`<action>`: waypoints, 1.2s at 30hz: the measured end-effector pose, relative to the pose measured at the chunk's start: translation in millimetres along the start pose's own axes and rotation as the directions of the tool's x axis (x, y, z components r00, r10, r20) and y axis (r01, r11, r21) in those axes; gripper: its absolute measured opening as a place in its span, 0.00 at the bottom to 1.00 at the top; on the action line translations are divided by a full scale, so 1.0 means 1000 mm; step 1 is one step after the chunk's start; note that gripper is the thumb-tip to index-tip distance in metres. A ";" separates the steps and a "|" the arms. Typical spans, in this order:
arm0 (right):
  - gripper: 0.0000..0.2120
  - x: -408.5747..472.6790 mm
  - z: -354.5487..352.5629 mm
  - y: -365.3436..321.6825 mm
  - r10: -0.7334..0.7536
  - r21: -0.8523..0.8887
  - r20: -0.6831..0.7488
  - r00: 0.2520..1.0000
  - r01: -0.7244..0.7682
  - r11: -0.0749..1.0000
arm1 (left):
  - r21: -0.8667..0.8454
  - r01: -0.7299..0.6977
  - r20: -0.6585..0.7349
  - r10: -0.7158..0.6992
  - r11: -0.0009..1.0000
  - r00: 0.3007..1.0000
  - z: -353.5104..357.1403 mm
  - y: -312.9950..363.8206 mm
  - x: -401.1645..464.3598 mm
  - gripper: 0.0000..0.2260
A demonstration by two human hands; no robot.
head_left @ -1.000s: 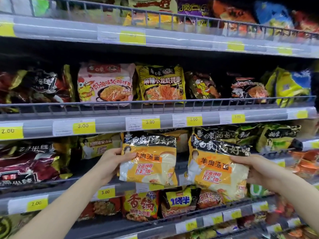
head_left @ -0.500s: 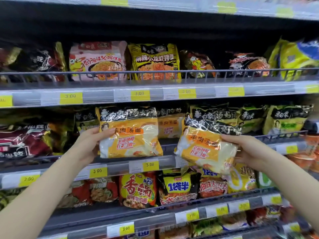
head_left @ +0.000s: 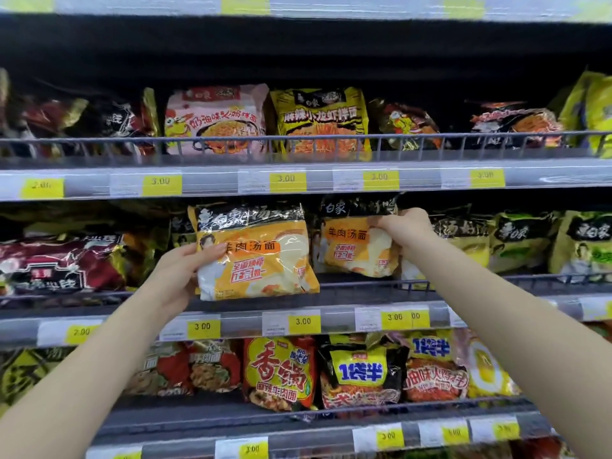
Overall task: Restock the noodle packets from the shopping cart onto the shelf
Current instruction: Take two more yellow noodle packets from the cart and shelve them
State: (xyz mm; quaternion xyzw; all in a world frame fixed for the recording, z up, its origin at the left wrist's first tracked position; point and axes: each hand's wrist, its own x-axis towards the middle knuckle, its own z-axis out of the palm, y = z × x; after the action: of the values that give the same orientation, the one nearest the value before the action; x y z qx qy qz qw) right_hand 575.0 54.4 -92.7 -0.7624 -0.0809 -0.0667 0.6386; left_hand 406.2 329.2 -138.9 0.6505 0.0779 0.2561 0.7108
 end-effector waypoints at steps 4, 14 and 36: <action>0.17 0.007 0.019 0.007 0.017 -0.134 0.006 1.000 -0.016 0.991 | 0.017 -0.013 -0.023 0.013 1.000 1.000 -0.005 0.000 0.000 0.21; 0.20 0.020 0.030 0.003 0.055 -0.594 0.080 0.995 0.004 0.804 | 0.073 0.002 -0.025 0.000 0.997 1.000 -0.008 -0.001 0.006 0.21; 0.30 -0.022 0.029 0.004 -0.313 -0.394 0.294 0.903 0.413 0.821 | 0.036 0.029 0.032 -0.030 0.999 0.999 0.025 -0.003 0.024 0.15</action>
State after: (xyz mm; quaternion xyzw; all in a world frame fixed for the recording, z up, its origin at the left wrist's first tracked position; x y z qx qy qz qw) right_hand 554.1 80.9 -106.5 -0.8613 -0.2767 -0.1213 0.4085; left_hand 438.9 318.7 -133.2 0.6659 0.0803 0.2335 0.7039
